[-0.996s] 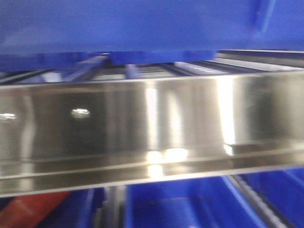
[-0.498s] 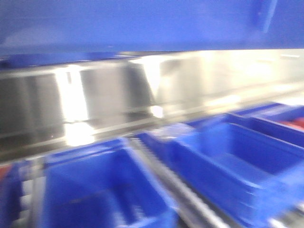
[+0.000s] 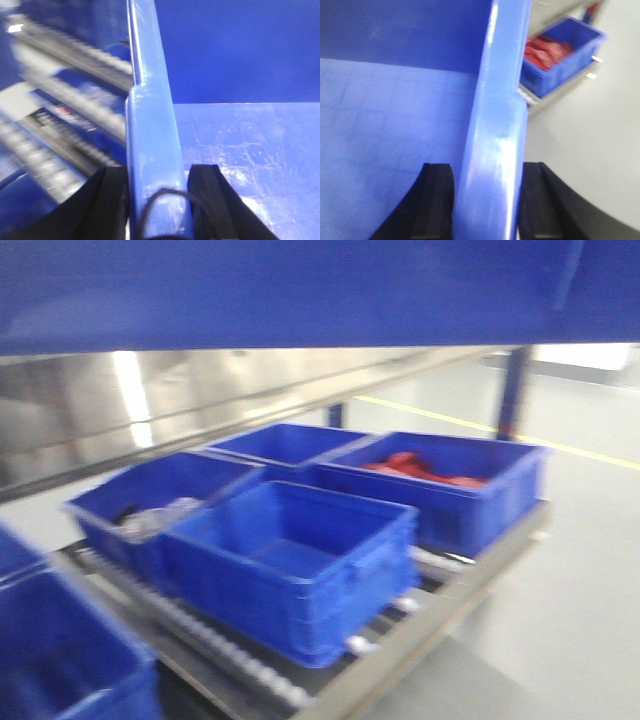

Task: Move blue bin to conveyor side
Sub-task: 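Turn the base away from the rack holding the bin with both grippers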

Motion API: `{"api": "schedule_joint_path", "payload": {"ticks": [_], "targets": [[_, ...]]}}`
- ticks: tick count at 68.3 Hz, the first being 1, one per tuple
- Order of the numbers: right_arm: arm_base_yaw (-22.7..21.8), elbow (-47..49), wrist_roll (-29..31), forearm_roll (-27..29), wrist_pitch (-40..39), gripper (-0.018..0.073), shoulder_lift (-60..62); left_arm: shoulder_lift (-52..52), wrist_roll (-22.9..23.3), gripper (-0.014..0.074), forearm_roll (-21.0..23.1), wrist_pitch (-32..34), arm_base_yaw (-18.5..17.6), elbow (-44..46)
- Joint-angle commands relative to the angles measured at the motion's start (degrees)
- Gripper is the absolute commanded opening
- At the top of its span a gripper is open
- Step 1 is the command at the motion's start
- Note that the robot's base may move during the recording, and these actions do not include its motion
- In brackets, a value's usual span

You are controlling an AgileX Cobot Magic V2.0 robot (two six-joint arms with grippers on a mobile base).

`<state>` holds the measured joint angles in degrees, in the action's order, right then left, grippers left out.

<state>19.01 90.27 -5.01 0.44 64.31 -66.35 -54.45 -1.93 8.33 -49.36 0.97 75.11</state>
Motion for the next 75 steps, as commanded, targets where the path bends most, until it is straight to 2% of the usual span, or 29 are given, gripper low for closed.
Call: {"api": "schedule_joint_path", "payload": {"ticks": [1, 75], "targets": [[0.08, 0.88, 1.26, -0.44, -6.08, -0.0078, 1.44, 1.23, -1.03, 0.0, 1.83, 6.67, -0.24, 0.99], [0.08, 0.88, 1.26, -0.44, -6.08, -0.0078, 1.44, 1.23, -1.03, 0.0, 1.83, 6.67, -0.24, 0.99]]}}
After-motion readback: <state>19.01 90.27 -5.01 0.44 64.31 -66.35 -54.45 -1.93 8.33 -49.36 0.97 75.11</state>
